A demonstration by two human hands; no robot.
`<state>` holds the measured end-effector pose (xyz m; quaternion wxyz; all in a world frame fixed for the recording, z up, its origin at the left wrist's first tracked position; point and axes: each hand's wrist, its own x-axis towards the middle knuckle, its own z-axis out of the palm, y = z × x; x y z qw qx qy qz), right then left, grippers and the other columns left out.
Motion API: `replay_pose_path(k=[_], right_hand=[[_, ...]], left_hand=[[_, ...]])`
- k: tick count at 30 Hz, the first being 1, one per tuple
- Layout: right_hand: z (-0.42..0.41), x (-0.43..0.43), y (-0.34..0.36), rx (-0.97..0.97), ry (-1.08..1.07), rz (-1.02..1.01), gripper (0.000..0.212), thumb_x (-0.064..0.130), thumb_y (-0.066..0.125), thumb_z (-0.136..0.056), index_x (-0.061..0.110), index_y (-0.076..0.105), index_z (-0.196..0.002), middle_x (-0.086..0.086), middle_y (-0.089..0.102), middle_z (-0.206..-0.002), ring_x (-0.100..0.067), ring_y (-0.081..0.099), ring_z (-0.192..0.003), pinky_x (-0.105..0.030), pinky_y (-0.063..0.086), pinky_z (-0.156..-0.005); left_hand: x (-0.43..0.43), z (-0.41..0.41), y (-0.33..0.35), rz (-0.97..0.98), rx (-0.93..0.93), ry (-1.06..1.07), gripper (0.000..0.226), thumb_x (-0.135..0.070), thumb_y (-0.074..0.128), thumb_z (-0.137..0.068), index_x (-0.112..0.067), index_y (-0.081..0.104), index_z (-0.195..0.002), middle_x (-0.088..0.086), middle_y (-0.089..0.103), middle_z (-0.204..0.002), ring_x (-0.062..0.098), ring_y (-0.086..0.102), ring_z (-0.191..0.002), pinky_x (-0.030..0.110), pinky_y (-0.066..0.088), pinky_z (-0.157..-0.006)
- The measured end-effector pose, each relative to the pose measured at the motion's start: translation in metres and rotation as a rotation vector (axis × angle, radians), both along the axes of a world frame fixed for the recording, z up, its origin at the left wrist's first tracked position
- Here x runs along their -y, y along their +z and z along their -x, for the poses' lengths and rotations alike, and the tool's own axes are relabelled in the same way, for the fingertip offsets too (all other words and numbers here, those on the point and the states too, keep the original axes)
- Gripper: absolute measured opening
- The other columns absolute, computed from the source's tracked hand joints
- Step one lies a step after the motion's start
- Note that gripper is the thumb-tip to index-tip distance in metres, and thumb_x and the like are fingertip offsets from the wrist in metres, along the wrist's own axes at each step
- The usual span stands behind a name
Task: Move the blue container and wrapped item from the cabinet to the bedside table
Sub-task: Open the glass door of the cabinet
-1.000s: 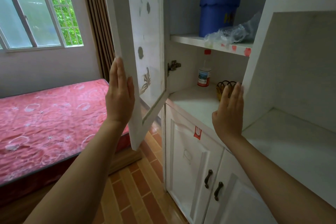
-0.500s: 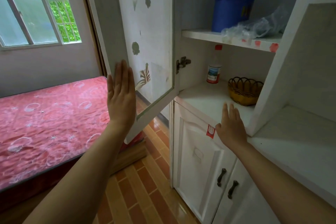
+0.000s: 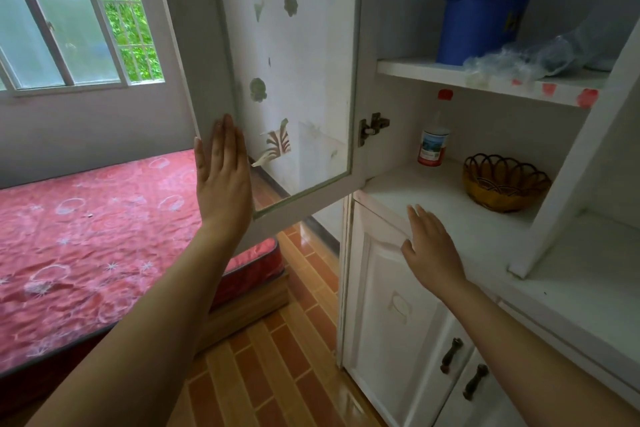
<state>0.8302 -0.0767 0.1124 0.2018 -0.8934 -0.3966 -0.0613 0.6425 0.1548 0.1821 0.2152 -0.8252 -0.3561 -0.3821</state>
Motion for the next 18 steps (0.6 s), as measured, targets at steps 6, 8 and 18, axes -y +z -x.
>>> replay_pose_path(k=[6,8,18], right_hand=[[0.006,-0.019,0.0,0.052,0.085,0.0,0.053,0.02,0.037,-0.096,0.014,0.016,-0.144,-0.005,0.02,-0.153,-0.02,0.014,-0.141,-0.035,0.016,-0.116],[0.007,-0.023,0.001,0.058,0.081,-0.001,0.052,0.022,0.037,-0.096,0.014,0.018,-0.144,-0.005,0.021,-0.153,-0.02,0.015,-0.14,-0.034,0.017,-0.115],[0.0,-0.015,0.01,0.083,0.018,0.005,0.047,0.022,0.037,-0.097,0.014,0.026,-0.142,-0.006,0.026,-0.151,-0.02,0.019,-0.139,-0.032,0.016,-0.113]], left_hand=[[-0.034,0.002,-0.005,0.065,-0.018,-0.038,0.069,0.008,0.038,-0.085,0.003,0.002,-0.143,0.019,0.0,-0.154,0.028,-0.006,-0.142,0.035,-0.016,-0.113],[-0.041,-0.001,-0.009,0.079,-0.006,-0.067,0.069,0.009,0.04,-0.085,0.004,0.003,-0.143,0.021,0.001,-0.154,0.029,-0.005,-0.142,0.036,-0.011,-0.115],[-0.026,-0.031,-0.013,0.215,0.13,-0.308,0.07,-0.019,0.058,-0.087,-0.007,0.02,-0.144,0.017,0.009,-0.154,0.032,0.001,-0.142,0.035,-0.017,-0.111]])
